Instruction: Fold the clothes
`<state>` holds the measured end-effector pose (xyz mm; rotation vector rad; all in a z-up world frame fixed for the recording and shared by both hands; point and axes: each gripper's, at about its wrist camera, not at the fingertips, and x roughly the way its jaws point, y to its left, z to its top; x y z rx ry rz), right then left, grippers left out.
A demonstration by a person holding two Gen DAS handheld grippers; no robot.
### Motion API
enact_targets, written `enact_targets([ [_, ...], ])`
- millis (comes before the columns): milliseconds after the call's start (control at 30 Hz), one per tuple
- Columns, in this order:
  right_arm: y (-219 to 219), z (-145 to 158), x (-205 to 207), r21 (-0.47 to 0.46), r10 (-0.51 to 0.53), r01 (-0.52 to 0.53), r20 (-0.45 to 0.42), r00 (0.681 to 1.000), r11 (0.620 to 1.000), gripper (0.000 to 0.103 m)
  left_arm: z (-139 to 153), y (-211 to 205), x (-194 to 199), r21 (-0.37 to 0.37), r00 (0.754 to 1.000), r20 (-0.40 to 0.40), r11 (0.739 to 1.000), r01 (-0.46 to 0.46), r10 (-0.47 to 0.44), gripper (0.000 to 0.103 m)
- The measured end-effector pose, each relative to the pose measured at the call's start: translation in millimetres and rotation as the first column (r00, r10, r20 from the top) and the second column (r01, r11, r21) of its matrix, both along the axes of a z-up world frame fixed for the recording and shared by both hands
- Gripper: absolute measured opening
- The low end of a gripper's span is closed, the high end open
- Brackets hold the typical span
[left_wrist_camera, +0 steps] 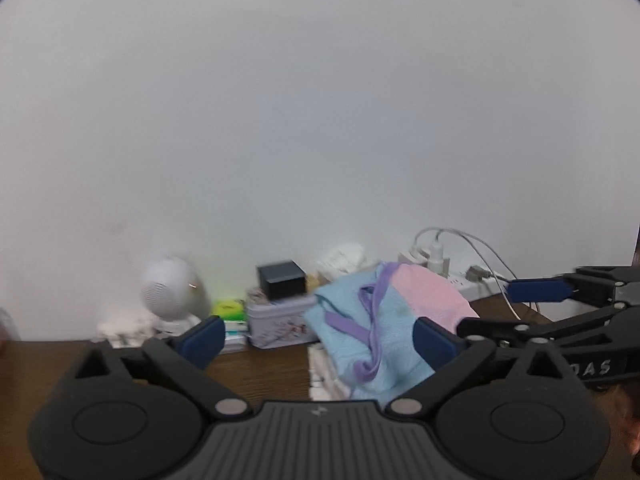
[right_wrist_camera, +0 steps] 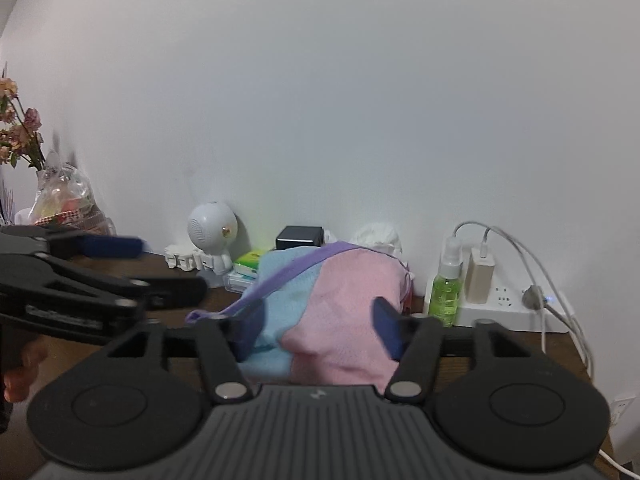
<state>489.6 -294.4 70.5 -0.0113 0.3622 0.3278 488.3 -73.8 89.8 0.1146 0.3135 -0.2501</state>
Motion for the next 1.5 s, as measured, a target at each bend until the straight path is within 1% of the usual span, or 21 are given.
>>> enact_targets([
  [33,0.1,-0.4,-6.6,0.000,-0.009,0.009,0.004,1.000,1.000,0.089,-1.4,2.1,-10.5,0.000,1.000,0.016,1.000,-0.013,0.013,0.103],
  [67,0.3,-0.7,-13.2,0.000,-0.018,0.018,0.007,1.000,1.000,0.098,-3.6,5.1,-20.6,-0.009,0.999,0.025,1.000,-0.025,0.025,0.103],
  [100,0.7,-1.4,-19.5,0.001,-0.025,0.025,0.011,1.000,1.000,0.103,-6.0,8.0,-29.6,-0.022,0.999,0.031,0.999,-0.033,0.033,0.103],
  [167,1.3,-2.6,-32.2,0.010,-0.033,0.032,0.013,0.999,0.999,0.103,-12.1,13.6,-46.3,-0.051,0.998,0.030,0.997,-0.056,0.057,0.103],
  [267,3.4,-4.5,-51.8,0.042,-0.037,0.037,-0.002,0.999,0.998,0.103,-19.8,19.7,-67.0,-0.084,0.996,0.001,0.992,-0.089,0.090,0.103],
  [367,7.8,-6.4,-71.6,0.060,-0.051,0.052,-0.022,0.998,0.997,0.103,-24.4,24.5,-85.4,-0.103,0.994,-0.038,0.989,-0.103,0.099,0.103],
  [467,12.3,-8.9,-90.1,0.068,-0.070,0.073,-0.042,0.997,0.995,0.103,-26.0,28.4,-103.1,-0.116,0.992,-0.050,0.986,-0.119,0.113,0.103],
  [767,21.9,-17.3,-146.6,0.084,-0.141,0.149,-0.101,0.985,0.985,0.103,-38.1,27.3,-163.6,-0.084,0.986,-0.046,0.983,-0.162,0.158,0.103],
  [967,24.1,-20.5,-192.2,0.079,-0.168,0.177,-0.108,0.980,0.981,0.103,-45.6,26.6,-212.0,-0.078,0.987,-0.066,0.986,-0.150,0.145,0.103],
  [1033,24.6,-22.5,-206.0,0.075,-0.169,0.178,-0.108,0.980,0.981,0.103,-50.5,25.7,-226.8,-0.074,0.989,-0.068,0.988,-0.136,0.131,0.103],
  [1167,27.1,-29.4,-232.1,0.051,-0.176,0.183,-0.110,0.978,0.982,0.103,-59.8,29.6,-253.5,-0.071,0.989,-0.075,0.988,-0.136,0.131,0.103],
  [1300,29.5,-34.7,-256.5,0.043,-0.173,0.179,-0.122,0.977,0.983,0.103,-65.6,34.0,-281.1,-0.079,0.990,-0.061,0.989,-0.128,0.124,0.103],
  [1400,33.7,-38.2,-277.0,0.029,-0.166,0.171,-0.129,0.978,0.985,0.103,-69.7,35.7,-299.4,-0.067,0.990,-0.072,0.990,-0.126,0.121,0.103],
  [1500,37.4,-41.5,-296.8,0.020,-0.162,0.166,-0.135,0.978,0.986,0.103,-73.0,38.8,-317.5,-0.073,0.988,-0.079,0.988,-0.136,0.130,0.103],
])
